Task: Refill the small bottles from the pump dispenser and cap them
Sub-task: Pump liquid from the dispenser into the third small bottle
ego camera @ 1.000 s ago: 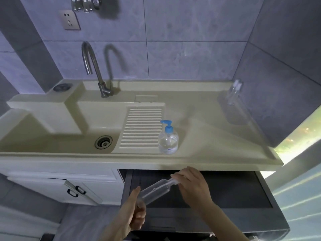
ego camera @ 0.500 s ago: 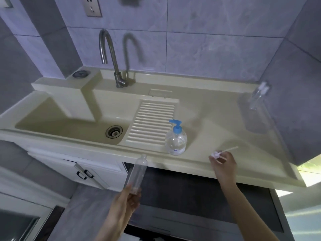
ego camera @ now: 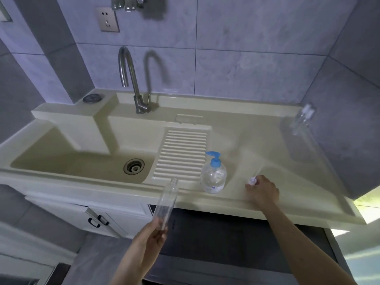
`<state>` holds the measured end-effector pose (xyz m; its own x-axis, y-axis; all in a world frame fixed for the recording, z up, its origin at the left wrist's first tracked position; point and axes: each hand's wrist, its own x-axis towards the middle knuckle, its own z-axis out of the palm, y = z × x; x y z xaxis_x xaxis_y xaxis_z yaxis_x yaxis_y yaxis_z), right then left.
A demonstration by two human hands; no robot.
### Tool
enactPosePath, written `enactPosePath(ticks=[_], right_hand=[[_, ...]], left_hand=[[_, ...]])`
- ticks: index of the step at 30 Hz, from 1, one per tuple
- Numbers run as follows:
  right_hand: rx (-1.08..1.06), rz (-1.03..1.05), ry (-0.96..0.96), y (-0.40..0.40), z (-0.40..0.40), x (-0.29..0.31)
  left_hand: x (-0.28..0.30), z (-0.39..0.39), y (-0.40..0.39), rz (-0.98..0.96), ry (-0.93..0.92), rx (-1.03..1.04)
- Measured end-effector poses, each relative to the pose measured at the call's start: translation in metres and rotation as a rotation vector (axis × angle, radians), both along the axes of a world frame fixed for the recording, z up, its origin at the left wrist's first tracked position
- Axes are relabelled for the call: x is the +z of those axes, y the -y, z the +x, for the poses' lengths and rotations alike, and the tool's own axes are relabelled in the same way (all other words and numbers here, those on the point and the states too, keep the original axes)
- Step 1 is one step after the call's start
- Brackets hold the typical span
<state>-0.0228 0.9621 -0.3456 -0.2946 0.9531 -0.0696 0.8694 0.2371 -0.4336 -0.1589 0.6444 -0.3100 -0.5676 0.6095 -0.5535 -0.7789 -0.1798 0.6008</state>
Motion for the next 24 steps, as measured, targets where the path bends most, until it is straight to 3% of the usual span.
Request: enactPosePath(ticks=[6,9,12,16,19,24], right_hand=[[-0.285,-0.197,0.003,0.016,0.006,0.006],[-0.354,-0.091,-0.144,0.049,0.005,0.001],[-0.311,0.062,-0.323,0.078,-0.011,0.006],[-0.173,-0.134,-0.702,0.096,-0.047,0.033],[-0.106,-0.103,-0.902,0.102,-0.078,0.048],[-0.016,-0.079,-0.971,0.094,-0.114,0.066]], left_hand=[[0.004,-0.021,0.001,-0.010,0.094,-0.032],[0.008,-0.032,0.000,-0.003,0.133,-0.032],[0.010,-0.042,-0.005,-0.021,0.145,-0.026],[0.006,-0.046,-0.007,-0.020,0.183,-0.052],[0.002,-0.049,-0.006,-0.028,0.177,-0.066],[0.004,-0.056,-0.005,-0.048,0.156,-0.057]])
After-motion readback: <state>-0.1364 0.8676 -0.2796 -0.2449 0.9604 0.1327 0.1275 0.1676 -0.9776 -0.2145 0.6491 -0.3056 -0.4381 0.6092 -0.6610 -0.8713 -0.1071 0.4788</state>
